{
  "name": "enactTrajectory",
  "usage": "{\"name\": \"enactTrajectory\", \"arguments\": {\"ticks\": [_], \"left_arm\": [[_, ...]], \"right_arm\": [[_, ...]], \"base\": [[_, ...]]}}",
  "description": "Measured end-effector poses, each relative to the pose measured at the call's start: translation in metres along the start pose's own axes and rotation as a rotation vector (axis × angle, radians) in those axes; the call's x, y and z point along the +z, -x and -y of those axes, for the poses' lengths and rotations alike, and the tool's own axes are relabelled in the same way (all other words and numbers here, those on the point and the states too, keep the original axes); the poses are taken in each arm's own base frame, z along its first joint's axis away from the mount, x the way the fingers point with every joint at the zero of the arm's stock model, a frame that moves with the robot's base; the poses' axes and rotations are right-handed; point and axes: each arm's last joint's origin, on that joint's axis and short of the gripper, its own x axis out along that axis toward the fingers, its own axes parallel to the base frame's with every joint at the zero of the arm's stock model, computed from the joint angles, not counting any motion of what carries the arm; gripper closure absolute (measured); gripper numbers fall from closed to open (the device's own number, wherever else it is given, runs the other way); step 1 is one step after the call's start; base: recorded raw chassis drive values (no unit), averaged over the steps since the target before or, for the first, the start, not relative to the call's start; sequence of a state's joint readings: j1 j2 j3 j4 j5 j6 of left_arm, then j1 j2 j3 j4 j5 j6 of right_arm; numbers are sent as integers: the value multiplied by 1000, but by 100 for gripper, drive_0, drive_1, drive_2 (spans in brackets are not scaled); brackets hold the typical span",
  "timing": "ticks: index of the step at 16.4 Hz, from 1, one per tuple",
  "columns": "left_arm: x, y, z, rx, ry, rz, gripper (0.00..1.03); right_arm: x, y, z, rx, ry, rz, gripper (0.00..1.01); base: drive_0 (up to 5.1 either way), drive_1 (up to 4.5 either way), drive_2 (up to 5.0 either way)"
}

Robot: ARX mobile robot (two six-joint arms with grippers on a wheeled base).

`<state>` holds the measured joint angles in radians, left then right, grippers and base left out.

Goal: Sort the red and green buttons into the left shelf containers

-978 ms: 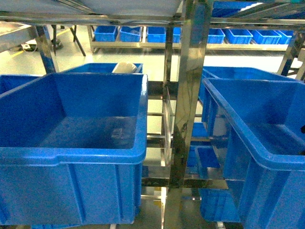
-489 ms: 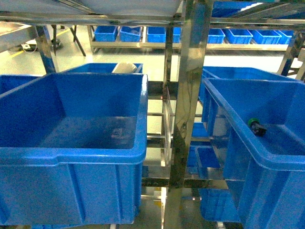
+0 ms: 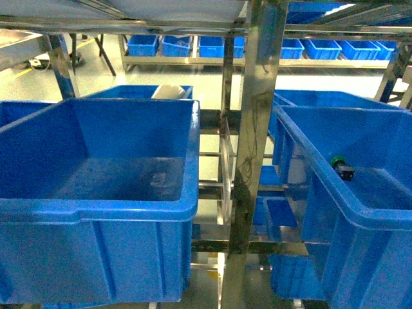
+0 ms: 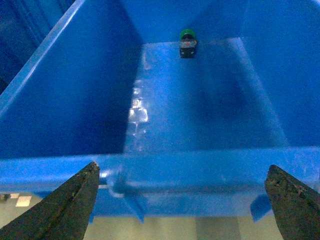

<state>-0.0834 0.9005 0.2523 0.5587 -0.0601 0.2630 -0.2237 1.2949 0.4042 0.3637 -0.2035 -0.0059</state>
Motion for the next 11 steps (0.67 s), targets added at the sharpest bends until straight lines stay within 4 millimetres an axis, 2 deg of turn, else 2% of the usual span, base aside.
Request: {"name": "enactTrajectory", "arguments": {"ticks": [2,6,11], "left_arm": [[0,0,0,0,0,0,77],[0,0,0,0,0,0,77],[0,0,0,0,0,0,77]], "right_arm": [[-22,17,-1,5,-13,5,3],[-50,27,-2,26,-22,-52,3],[-55,47,-22,141,43,5,3]], "base": [[0,0,0],[0,0,0],[0,0,0]]}}
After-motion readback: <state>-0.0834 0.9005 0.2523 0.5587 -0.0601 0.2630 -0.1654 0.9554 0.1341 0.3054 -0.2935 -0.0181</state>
